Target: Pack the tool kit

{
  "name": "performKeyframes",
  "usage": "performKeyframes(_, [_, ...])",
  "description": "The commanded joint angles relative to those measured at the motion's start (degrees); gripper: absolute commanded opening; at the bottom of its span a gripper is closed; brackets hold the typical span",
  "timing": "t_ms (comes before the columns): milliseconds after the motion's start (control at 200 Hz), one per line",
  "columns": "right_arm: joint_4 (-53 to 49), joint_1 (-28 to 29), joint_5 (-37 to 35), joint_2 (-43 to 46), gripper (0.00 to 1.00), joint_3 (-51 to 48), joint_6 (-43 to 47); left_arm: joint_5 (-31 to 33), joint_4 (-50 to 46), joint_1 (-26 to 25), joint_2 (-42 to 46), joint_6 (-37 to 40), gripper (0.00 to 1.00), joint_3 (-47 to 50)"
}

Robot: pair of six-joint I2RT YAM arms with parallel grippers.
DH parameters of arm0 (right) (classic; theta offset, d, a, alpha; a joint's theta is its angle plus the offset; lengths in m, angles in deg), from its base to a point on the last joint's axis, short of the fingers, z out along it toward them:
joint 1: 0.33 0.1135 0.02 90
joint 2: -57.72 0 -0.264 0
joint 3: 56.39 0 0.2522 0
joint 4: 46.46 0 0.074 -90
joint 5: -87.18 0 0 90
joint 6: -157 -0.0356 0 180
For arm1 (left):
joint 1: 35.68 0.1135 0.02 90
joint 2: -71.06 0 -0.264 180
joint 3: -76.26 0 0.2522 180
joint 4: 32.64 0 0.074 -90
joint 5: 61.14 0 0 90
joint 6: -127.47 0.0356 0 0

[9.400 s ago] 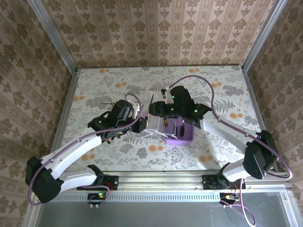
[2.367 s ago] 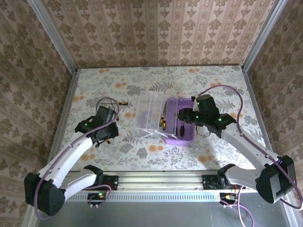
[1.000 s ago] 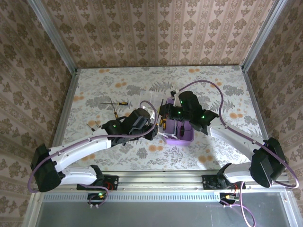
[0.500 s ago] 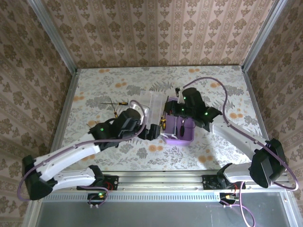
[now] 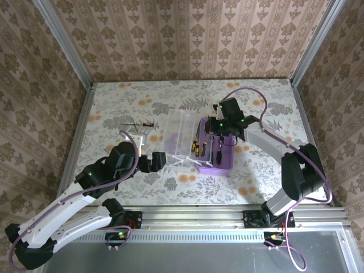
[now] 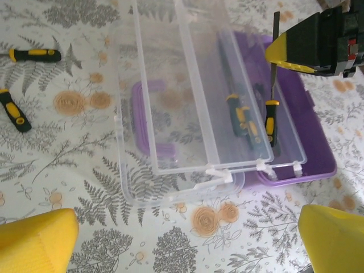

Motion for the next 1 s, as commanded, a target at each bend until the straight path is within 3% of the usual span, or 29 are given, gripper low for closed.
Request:
performKeyframes(0, [-2.2, 0.3, 2.1, -2.3, 0.05, 3.4, 1.9, 0.3, -1.0, 0.4, 1.1, -1.6, 1.00, 0.5])
performKeyframes(195, [-0.2, 0.3, 6.1, -5.2, 0.05, 3.6, 0.0, 0.4, -0.5, 0.8, 0.8, -1.1, 1.00, 0.9])
performKeyframes(345, [-1.8, 0.3, 5.0, -7.2, 0.10, 5.5, -0.5, 0.0, 0.1, 1.1, 0.5, -1.0, 1.00, 1.1])
performKeyframes(560, [-3.5, 0.3, 3.0, -7.2, 0.34, 6.5, -1.4, 0.0, -0.7, 1.8, 0.5, -0.7, 1.00, 1.0])
performKeyframes(800, [-3.9, 0.2, -0.4, -2.4, 0.37, 5.5, -3.0, -1.8, 0.0, 3.2, 0.3, -1.0, 1.00, 1.3])
performKeyframes(995, [-4.6, 0.2, -2.0, 5.0, 0.37, 4.0, -2.6, 2.8, -3.9, 6.4, -2.0, -3.3, 1.00, 1.2])
